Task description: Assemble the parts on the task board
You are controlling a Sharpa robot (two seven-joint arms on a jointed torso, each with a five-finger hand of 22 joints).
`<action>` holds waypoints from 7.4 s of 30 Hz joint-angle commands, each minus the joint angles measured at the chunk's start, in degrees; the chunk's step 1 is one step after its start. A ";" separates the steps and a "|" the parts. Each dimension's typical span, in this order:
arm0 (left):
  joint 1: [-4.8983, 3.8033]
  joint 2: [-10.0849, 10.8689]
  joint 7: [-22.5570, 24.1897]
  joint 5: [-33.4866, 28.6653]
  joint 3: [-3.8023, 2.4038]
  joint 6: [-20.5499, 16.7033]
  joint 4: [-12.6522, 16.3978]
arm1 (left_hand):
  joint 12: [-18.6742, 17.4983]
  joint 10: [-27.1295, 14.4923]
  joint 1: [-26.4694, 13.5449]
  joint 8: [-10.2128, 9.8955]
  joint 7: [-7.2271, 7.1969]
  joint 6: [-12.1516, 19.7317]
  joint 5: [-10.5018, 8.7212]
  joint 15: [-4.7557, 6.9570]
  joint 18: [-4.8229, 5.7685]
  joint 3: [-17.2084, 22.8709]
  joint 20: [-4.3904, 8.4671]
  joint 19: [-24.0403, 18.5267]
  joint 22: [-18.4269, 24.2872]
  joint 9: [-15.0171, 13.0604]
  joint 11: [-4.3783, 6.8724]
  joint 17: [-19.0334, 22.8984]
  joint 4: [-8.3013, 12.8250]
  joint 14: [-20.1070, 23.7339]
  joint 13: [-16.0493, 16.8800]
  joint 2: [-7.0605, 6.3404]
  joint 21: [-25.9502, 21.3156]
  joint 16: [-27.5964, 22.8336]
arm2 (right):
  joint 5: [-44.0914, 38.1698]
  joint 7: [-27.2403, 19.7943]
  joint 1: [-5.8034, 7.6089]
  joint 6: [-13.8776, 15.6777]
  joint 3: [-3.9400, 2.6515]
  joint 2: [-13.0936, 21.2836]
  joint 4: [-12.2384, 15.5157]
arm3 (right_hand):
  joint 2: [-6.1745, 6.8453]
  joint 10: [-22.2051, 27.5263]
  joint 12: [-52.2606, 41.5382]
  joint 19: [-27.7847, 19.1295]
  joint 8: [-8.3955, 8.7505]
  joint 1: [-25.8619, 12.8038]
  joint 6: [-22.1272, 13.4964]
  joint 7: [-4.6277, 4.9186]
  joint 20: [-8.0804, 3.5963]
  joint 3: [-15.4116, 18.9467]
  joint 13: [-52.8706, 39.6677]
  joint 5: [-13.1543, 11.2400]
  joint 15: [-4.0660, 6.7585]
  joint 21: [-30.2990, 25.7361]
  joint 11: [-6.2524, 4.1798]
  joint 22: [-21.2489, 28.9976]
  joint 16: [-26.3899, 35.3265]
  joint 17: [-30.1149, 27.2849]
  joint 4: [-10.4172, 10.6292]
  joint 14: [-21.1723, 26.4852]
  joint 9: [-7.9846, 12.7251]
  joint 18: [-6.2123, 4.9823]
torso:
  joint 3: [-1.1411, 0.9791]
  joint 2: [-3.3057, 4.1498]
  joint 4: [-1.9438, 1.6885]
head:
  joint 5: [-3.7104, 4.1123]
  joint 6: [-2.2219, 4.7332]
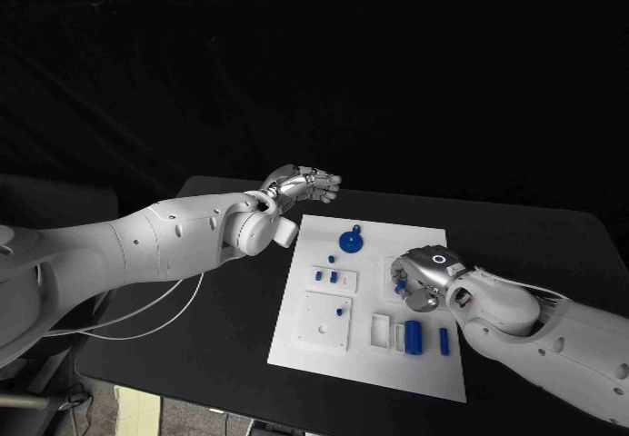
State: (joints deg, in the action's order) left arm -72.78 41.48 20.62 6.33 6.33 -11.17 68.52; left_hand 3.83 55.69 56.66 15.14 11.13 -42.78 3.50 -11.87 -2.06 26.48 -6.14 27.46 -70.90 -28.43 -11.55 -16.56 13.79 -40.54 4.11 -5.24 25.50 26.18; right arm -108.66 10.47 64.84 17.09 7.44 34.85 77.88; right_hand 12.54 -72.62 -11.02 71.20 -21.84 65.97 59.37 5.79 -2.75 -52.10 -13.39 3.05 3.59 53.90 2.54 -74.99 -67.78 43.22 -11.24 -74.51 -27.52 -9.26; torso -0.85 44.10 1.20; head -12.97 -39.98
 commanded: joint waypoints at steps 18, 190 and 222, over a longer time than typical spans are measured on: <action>-0.09 -0.02 0.75 -0.27 -0.05 0.59 0.06 | 0.11 -0.03 -0.06 0.18 0.65 -0.21 -0.36 -0.01 -0.88 -0.35 0.03 0.27 -0.08 0.07 -0.11 -0.12 0.09 -0.52 -0.09 0.11 -0.24 -0.14 | 0.41 -0.30 -0.06 4.77 -2.29 1.89 2.47 | -0.34 -2.42 -0.45 -0.02 -0.45 0.12 0.80 -0.08 -0.34 -0.16 -0.40 -0.25 0.92 0.30 -0.64 -1.10 -0.04 0.04 -0.44 0.21 -0.28 -5.74 | -0.01 -0.03 0.03 | -0.25 -0.20; -0.09 -1.10 0.84 -1.00 -0.05 0.62 -1.40 | 0.13 0.05 0.09 0.36 0.64 -0.22 -0.37 0.02 -0.86 -0.52 0.07 0.58 -0.29 0.23 -0.08 -0.41 0.11 -0.58 -0.12 0.17 -0.83 -0.28 | 16.39 -4.63 -3.59 7.71 -2.72 -1.03 12.44 | 3.72 6.43 1.91 -0.41 4.77 -6.20 -8.71 4.20 0.10 12.00 3.08 3.27 -2.27 -0.71 2.65 -0.67 -0.22 -0.45 -0.93 0.88 1.97 -5.74 | -0.15 -0.19 0.17 | -1.31 -0.74; 1.38 -1.34 0.89 -1.63 0.02 0.97 -2.79 | 0.14 0.06 -0.12 0.40 0.62 -0.25 -0.38 0.05 -0.83 -0.65 0.07 0.62 -0.35 0.25 -0.08 -0.45 -0.01 -0.59 -0.11 0.19 -0.91 -0.30 | 52.64 9.98 0.93 -14.35 -3.04 15.94 14.90 | -3.79 7.95 -57.11 1.38 3.88 -14.56 -7.31 0.97 -3.23 18.12 -47.22 9.45 2.48 7.52 -2.30 -1.25 -7.94 6.94 2.79 0.14 -3.06 -5.74 | -0.73 -3.35 1.34 | 10.56 -0.32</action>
State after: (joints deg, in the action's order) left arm -71.49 40.22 20.76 5.14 6.38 -11.06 65.72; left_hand 3.83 55.69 56.66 15.37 11.13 -42.78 3.50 -11.87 -1.75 26.17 -5.94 27.66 -71.15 -28.28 -11.55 -16.94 13.80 -40.95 4.05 -5.24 24.83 26.18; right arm -60.44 17.29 65.80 7.05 4.33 50.79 92.34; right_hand 8.96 -64.97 -67.94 72.45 -17.95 51.66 52.18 6.28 -5.65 -34.07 -60.51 12.33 6.04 61.12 0.27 -74.99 -75.39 50.11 -8.38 -74.68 -30.51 -9.74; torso -1.61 41.35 2.42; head -3.12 -39.80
